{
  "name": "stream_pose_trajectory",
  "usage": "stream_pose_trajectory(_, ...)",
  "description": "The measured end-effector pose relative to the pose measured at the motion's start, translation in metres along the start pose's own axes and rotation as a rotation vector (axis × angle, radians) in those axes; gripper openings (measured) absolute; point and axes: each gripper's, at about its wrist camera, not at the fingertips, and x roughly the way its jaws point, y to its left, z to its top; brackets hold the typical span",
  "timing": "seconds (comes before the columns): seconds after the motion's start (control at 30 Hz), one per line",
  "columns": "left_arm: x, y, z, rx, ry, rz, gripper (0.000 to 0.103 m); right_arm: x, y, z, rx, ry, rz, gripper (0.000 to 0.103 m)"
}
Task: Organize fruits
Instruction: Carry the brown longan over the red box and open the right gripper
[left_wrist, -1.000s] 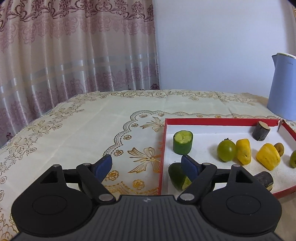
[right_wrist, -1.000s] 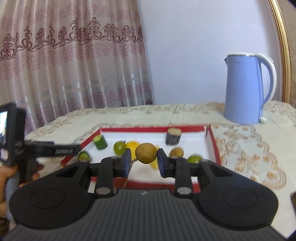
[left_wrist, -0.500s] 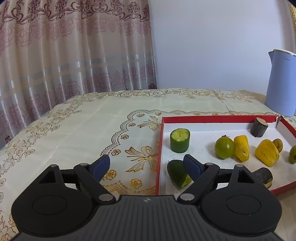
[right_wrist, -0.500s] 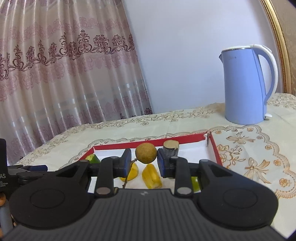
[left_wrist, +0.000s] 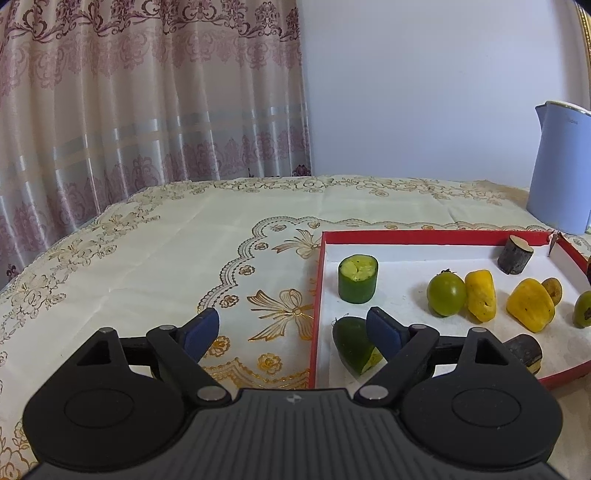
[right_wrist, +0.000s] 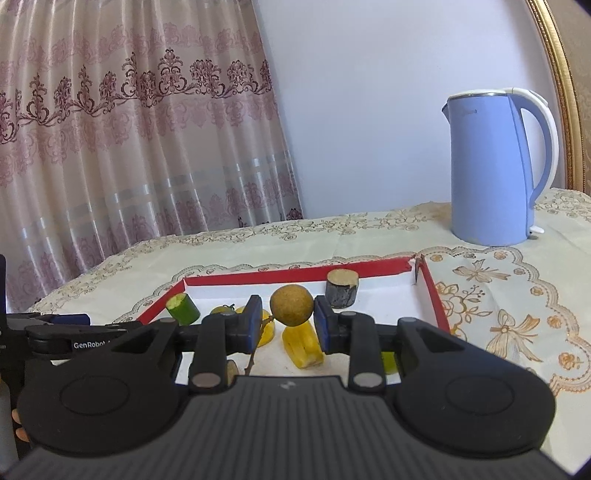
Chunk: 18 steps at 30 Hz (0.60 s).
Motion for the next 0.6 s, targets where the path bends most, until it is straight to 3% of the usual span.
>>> stream_pose_trajectory(0.6,0.0003,-0.0025,-0.0019,0.017,-0.009,0.000,0.087,0.0040,0.0008,-0.0022,-0.007,0.019,-0.004,0.029)
